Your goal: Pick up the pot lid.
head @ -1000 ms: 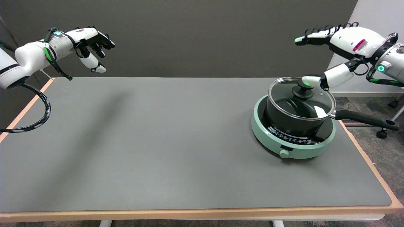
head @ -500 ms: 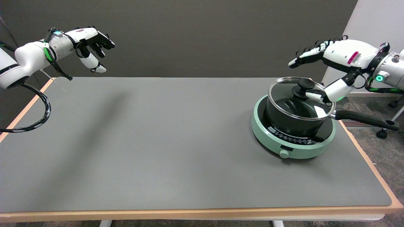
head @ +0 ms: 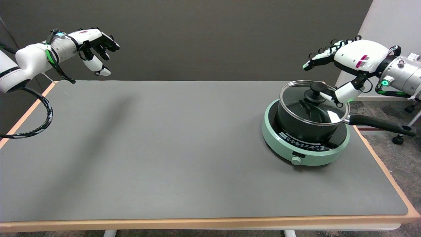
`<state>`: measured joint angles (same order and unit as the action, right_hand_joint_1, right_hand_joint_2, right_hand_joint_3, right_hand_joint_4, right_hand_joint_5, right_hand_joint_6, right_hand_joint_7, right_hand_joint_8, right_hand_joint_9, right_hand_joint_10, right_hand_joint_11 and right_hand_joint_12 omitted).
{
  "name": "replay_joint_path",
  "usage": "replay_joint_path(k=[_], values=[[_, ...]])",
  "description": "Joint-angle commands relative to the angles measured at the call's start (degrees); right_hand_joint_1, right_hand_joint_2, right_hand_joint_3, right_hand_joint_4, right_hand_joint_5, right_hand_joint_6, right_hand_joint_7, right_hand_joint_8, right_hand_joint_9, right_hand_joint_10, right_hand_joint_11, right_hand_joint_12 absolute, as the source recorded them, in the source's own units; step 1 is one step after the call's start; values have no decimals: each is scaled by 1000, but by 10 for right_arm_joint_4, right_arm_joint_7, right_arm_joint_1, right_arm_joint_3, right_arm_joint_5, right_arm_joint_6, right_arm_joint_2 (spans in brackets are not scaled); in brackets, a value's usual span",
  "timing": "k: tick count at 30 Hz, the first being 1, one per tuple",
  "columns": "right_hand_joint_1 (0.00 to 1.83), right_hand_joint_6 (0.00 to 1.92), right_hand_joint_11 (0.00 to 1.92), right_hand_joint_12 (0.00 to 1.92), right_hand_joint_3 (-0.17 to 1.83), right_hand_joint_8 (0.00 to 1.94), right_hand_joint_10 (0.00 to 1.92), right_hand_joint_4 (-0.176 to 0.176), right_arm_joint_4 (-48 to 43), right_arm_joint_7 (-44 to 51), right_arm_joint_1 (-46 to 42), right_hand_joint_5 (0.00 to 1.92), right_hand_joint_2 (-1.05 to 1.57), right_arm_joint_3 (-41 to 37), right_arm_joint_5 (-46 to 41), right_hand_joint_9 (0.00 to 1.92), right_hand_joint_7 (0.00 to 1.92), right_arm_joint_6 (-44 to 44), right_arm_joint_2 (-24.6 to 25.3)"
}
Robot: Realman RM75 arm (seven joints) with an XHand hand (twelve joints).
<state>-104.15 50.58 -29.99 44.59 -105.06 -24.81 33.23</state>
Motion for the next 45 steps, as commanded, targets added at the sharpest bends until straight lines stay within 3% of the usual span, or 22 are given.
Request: replay_joint_path(k=[1, 24, 32, 34, 45], values=[[911, 305, 335, 639, 965, 186, 335, 148, 36, 39, 44, 562, 534, 74, 30, 569, 583, 54, 9], [910, 309, 355, 673, 962, 202, 368, 152, 42, 34, 32, 573, 544, 73, 28, 608, 638, 39, 8], [891, 476, 386, 639, 850, 332, 420, 174, 44, 33, 31, 675, 616, 73, 19, 701, 773, 39, 7], [818, 564, 375, 681, 936, 379, 494, 176, 44, 33, 31, 659, 603, 74, 19, 696, 779, 39, 7], [822, 572, 388, 696, 933, 375, 534, 176, 47, 33, 33, 662, 607, 79, -8, 721, 786, 28, 8]])
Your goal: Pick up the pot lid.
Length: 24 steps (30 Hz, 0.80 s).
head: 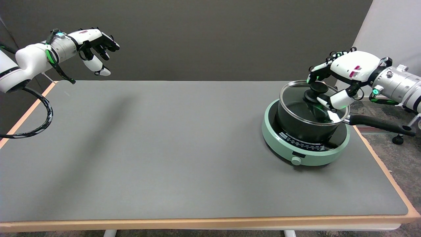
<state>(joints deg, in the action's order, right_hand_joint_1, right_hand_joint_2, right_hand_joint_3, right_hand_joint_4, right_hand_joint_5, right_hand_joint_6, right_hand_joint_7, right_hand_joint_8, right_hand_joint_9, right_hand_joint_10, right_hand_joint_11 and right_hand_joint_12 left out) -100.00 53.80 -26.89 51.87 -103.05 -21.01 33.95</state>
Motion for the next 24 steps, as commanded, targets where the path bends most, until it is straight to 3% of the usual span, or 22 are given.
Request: replay_joint_path(k=[1, 15, 17, 19, 24], values=[[872, 533, 400, 673, 862, 355, 499, 176, 6, 1, 2, 680, 621, 7, -28, 738, 794, -11, 0], [891, 515, 416, 691, 826, 353, 533, 176, 10, 1, 1, 696, 638, 10, -28, 769, 823, -11, 3], [853, 553, 407, 713, 902, 361, 570, 176, 9, 1, 0, 682, 618, 10, -28, 760, 821, -11, 3], [886, 535, 420, 697, 820, 369, 548, 176, 8, 1, 0, 703, 643, 10, -28, 777, 834, -11, 3], [872, 670, 430, 714, 841, 414, 591, 176, 6, 1, 0, 718, 636, 10, -28, 800, 881, -9, 4]])
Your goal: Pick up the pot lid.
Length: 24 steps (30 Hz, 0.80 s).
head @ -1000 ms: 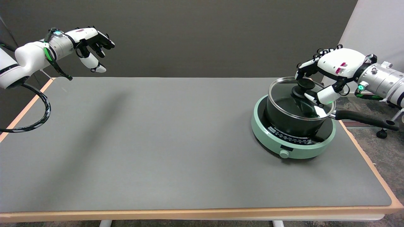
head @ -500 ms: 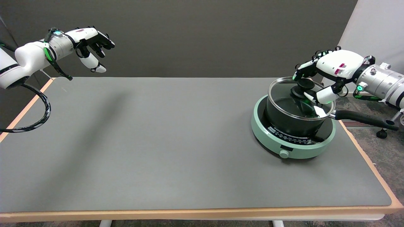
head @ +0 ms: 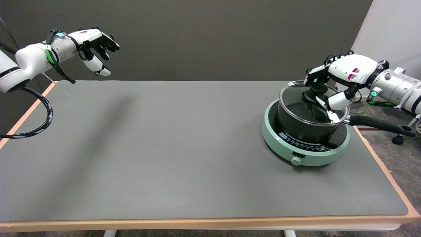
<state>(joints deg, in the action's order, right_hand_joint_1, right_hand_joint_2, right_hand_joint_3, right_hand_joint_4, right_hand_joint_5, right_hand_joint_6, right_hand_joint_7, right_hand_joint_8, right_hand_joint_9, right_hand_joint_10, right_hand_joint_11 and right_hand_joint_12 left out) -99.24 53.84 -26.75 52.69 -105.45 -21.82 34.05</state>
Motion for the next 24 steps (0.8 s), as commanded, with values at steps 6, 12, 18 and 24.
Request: replay_joint_path(k=[6, 12, 18, 24], values=[[929, 1321, 446, 765, 274, 577, 687, 176, -4, 0, -2, 776, 1084, 2, -4, 812, 899, 1, 3], [1197, 1439, 493, 860, 222, 974, 788, -44, -5, 0, -3, 750, 1076, 0, -27, 833, 969, 2, 3], [1201, 1349, 566, 985, 291, 1053, 862, -23, -5, 0, -3, 762, 1032, 1, -30, 890, 994, 2, 3], [1204, 1295, 596, 1014, 353, 1164, 932, -37, -5, 0, -4, 766, 1005, 1, -30, 903, 979, 2, 3]])
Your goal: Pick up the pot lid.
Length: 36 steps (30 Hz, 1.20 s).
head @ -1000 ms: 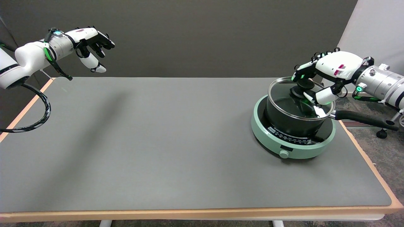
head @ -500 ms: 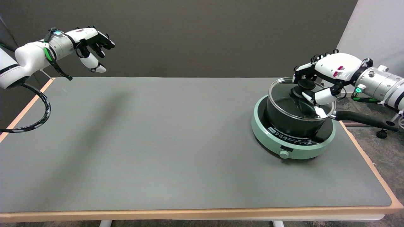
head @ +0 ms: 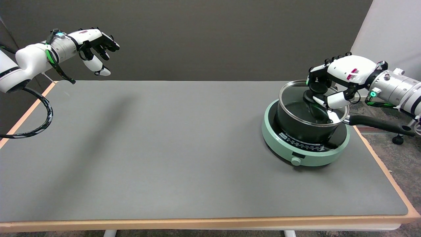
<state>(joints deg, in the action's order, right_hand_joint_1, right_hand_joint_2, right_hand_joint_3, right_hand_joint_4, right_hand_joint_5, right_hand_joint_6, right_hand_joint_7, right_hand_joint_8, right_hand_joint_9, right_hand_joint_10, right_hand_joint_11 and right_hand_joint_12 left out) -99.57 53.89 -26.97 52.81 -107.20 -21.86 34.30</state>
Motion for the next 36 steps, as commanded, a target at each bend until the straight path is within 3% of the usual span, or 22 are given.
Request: replay_joint_path(k=[1, 2, 3, 31, 36], values=[[1204, 1296, 602, 1013, 355, 1172, 936, -39, -1, 0, -2, 764, 1006, -1, -13, 903, 976, 3, 1], [1265, 1207, 598, 1022, 419, 1169, 932, 41, -1, 0, -2, 758, 950, -1, -13, 902, 972, 3, 1], [1368, 1062, 596, 1038, 530, 1166, 929, 176, -1, 0, -2, 747, 855, -2, -13, 903, 965, 3, 1], [1367, 1068, 612, 1073, 506, 1166, 972, 176, 6, 0, 0, 747, 869, -21, -13, 900, 959, 3, -41], [1370, 1049, 624, 1046, 596, 1205, 972, 176, 6, 0, 2, 752, 828, -22, -13, 896, 958, 3, -54]])
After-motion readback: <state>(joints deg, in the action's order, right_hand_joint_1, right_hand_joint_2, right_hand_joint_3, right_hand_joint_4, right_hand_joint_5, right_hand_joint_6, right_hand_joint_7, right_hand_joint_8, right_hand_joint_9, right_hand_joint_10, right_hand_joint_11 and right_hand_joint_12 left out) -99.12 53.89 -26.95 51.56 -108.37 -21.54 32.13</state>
